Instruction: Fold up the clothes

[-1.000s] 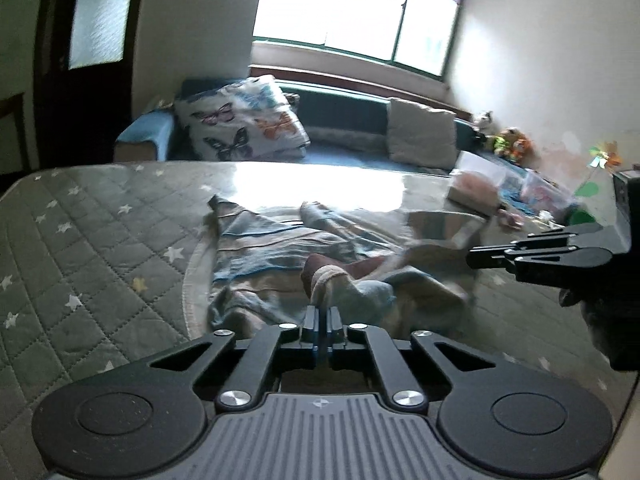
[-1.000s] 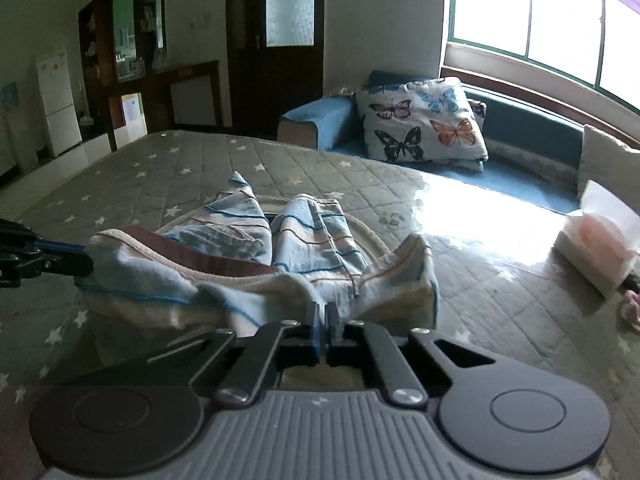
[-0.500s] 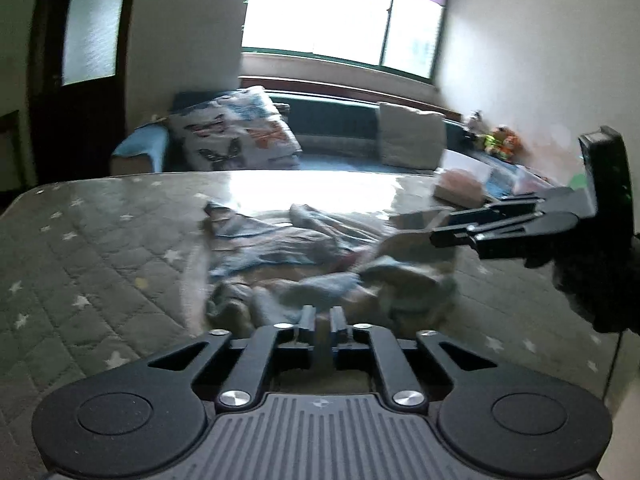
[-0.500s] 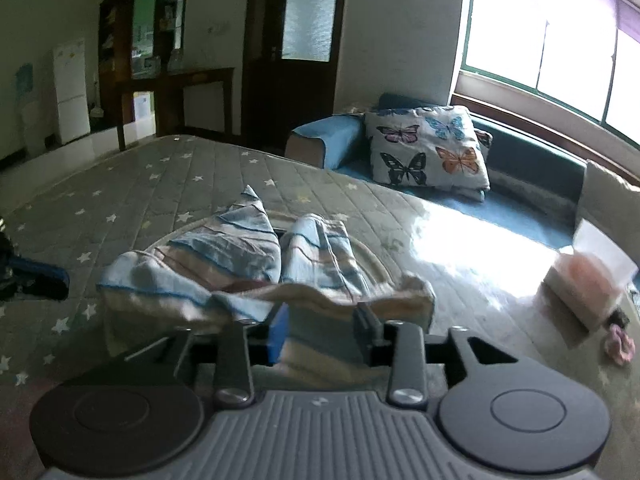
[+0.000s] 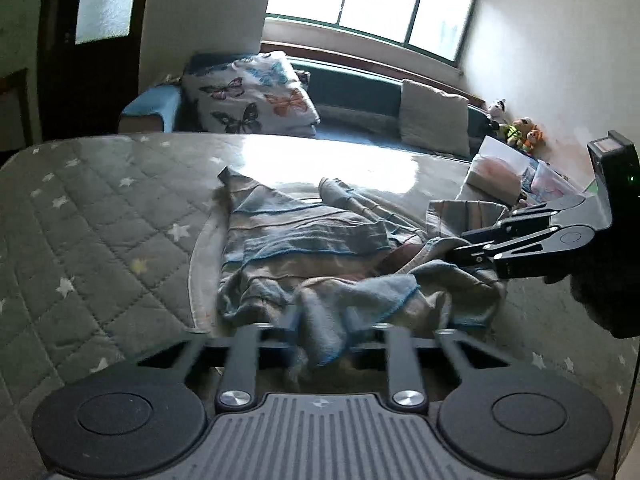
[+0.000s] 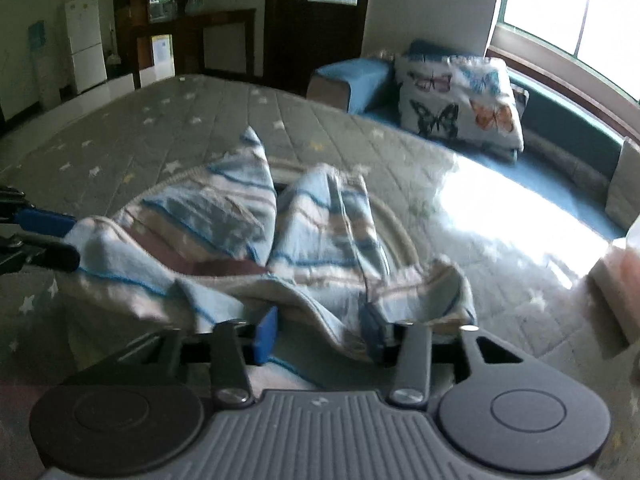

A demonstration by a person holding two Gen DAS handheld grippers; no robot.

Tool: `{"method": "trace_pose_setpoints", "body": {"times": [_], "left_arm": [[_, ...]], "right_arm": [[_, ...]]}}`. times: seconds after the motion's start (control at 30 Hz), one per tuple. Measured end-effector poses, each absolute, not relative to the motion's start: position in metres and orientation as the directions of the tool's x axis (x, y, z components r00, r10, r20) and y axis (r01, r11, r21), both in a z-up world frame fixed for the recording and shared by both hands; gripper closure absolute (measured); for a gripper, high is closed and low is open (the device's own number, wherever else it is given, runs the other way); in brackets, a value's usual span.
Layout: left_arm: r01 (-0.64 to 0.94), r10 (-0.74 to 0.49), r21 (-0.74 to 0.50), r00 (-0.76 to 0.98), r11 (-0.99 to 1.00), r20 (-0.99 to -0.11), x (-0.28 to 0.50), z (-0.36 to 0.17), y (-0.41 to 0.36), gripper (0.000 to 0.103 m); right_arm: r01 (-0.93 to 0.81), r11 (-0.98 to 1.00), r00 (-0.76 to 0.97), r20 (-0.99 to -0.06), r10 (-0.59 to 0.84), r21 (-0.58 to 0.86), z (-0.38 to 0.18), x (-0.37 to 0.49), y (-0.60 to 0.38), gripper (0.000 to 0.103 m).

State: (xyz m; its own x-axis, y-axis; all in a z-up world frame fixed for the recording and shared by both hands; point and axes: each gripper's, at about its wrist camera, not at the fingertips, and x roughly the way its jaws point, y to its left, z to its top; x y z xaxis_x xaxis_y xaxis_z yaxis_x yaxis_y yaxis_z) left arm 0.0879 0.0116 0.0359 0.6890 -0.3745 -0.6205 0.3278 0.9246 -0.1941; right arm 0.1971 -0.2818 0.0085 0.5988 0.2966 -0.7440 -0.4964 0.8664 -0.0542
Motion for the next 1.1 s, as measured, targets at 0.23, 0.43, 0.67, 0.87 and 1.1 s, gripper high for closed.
{"method": "trace_pose_setpoints", "body": {"times": [0.23,0.43,0.67,0.87,1.1], "left_arm": [[0.391,-0.421,-0.177,0.726,0.903,-0.543,0.058,0.057,0.013,0.1],[0.473,-0.482,-0.152,0.728,0.868,-0.487,0.012,0.076,0.014,0.103],[0.547,-0.522,-0.109,0.692,0.83,-0.499,-0.032,0.071,0.009,0.103],[0.465,-0.462,-0.133,0.721,0.875,-0.517,-0.022,0.07,0.019,0.101],[0.412,-0.424,-0.145,0.744,0.9,-0.516,0.004,0.075,0.017,0.088]], "right_arm": [[-0.484,0.872,0.662,-0.682,0.311,-0.071,0.027,0.155,-0.297,0.101],[-0.474,0.877,0.725,-0.599,0.339,-0.077,0.051,0.102,-0.314,0.101],[-0.483,0.874,0.699,-0.625,0.347,-0.054,0.043,0.042,-0.329,0.101],[-0.491,0.871,0.626,-0.707,0.33,-0.028,0.016,0.008,-0.333,0.1],[-0.486,0.874,0.614,-0.705,0.356,0.018,0.024,-0.012,-0.342,0.089]]}}
